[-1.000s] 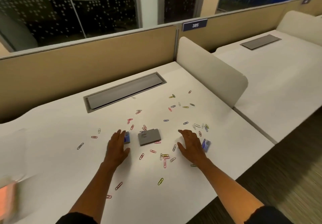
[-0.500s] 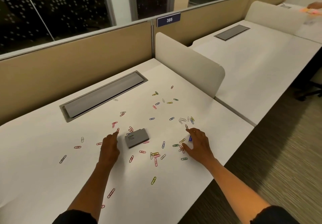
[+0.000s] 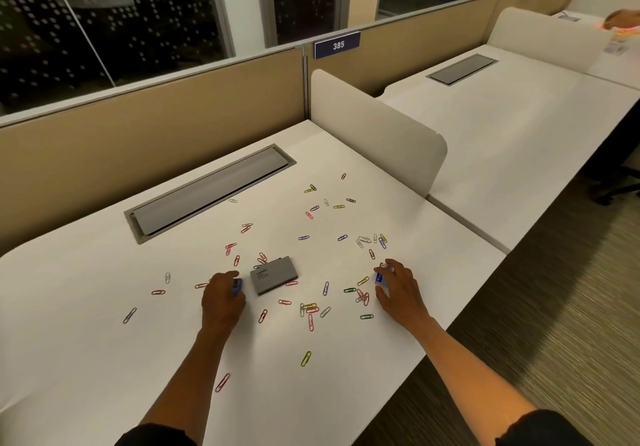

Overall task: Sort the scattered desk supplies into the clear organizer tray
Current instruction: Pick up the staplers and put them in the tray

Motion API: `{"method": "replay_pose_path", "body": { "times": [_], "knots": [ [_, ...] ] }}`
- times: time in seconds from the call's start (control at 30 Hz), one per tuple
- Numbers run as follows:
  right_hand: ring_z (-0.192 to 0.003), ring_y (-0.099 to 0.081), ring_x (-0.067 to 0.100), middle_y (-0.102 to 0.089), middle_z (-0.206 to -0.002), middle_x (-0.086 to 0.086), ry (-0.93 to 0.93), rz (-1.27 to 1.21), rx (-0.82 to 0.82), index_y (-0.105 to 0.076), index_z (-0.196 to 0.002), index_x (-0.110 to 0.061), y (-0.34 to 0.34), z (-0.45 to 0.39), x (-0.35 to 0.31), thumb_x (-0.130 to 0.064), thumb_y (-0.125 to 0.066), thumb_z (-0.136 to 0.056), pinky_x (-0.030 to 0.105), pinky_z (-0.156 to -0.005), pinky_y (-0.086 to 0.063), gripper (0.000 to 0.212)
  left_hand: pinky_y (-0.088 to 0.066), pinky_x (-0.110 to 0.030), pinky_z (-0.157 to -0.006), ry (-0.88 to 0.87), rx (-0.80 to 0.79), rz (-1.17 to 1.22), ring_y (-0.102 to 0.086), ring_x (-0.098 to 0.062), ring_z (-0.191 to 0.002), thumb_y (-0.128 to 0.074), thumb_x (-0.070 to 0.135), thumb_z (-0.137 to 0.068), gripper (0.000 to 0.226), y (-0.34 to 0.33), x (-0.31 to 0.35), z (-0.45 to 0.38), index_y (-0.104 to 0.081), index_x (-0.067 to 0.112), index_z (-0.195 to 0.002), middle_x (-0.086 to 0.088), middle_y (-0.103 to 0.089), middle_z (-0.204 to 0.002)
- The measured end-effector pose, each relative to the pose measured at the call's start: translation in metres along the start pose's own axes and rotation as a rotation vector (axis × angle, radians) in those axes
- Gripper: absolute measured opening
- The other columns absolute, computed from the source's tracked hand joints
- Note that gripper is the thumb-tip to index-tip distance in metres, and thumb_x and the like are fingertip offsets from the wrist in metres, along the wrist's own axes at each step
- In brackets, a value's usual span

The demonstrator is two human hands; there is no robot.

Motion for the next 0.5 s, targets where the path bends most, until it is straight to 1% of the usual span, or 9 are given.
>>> {"method": "replay_pose_path", "body": {
  "times": [0.1,0.23,0.3,0.4,0.5],
  "knots": [
    [-0.117,-0.049,0.027,-0.049,-0.133,0.009,-0.009,-0.003,0.01,-0.055,-0.126,-0.012,0.0,-0.005,0.0,-0.011,-0.062,-0.087,0.036,-0.095,-0.047,0.04,-0.045,-0.043,-0.096,0.014,0.005,0.064,-0.054,-0.033,-0.113,-0.069,0.004,-0.08,0.047,0.003,0.008,0.005,-0.056,0.005,-0.125,-0.017,-0.057,-0.124],
    [-0.109,-0.052,0.025,-0.053,-0.124,0.007,0.018,-0.11,0.068,-0.054,-0.125,-0.013,0.004,-0.012,-0.006,-0.016,-0.071,-0.081,0.038,-0.088,-0.051,0.048,-0.047,-0.042,-0.098,0.009,0.041,0.119,-0.054,-0.031,-0.116,-0.071,0.008,-0.081,0.052,0.011,0.021,0.011,-0.052,0.006,-0.129,-0.016,-0.055,-0.129],
    [-0.109,-0.052,0.024,-0.053,-0.123,0.006,0.055,-0.144,0.075,-0.053,-0.125,-0.015,0.003,-0.017,-0.016,-0.018,-0.073,-0.079,0.039,-0.088,-0.051,0.051,-0.046,-0.042,-0.1,0.02,0.046,0.146,-0.053,-0.03,-0.118,-0.071,0.008,-0.081,0.053,0.014,0.025,0.012,-0.051,0.007,-0.13,-0.014,-0.054,-0.13],
    [-0.112,-0.053,0.024,-0.054,-0.124,0.006,0.108,-0.183,0.067,-0.053,-0.125,-0.015,-0.001,-0.026,-0.038,-0.018,-0.075,-0.078,0.037,-0.091,-0.051,0.052,-0.051,-0.04,-0.093,0.025,0.084,0.209,-0.056,-0.029,-0.112,-0.074,0.011,-0.079,0.05,0.02,0.026,0.017,-0.054,0.006,-0.125,-0.014,-0.056,-0.125],
    [-0.114,-0.051,0.021,-0.053,-0.125,0.007,0.172,-0.233,0.037,-0.053,-0.126,-0.014,-0.008,-0.033,-0.066,-0.018,-0.075,-0.078,0.032,-0.093,-0.05,0.052,-0.054,-0.031,-0.081,0.051,0.133,0.305,-0.059,-0.024,-0.099,-0.076,0.009,-0.076,0.045,0.026,0.022,0.024,-0.059,0.007,-0.118,-0.013,-0.06,-0.117]
  ]
}}
Point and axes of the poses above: each hand's wrist, its own z-axis away from the middle knuckle, its own y-axis out of the back of the hand, x = y × z, the point moved 6 cm from there along -z, towards the middle knuckle
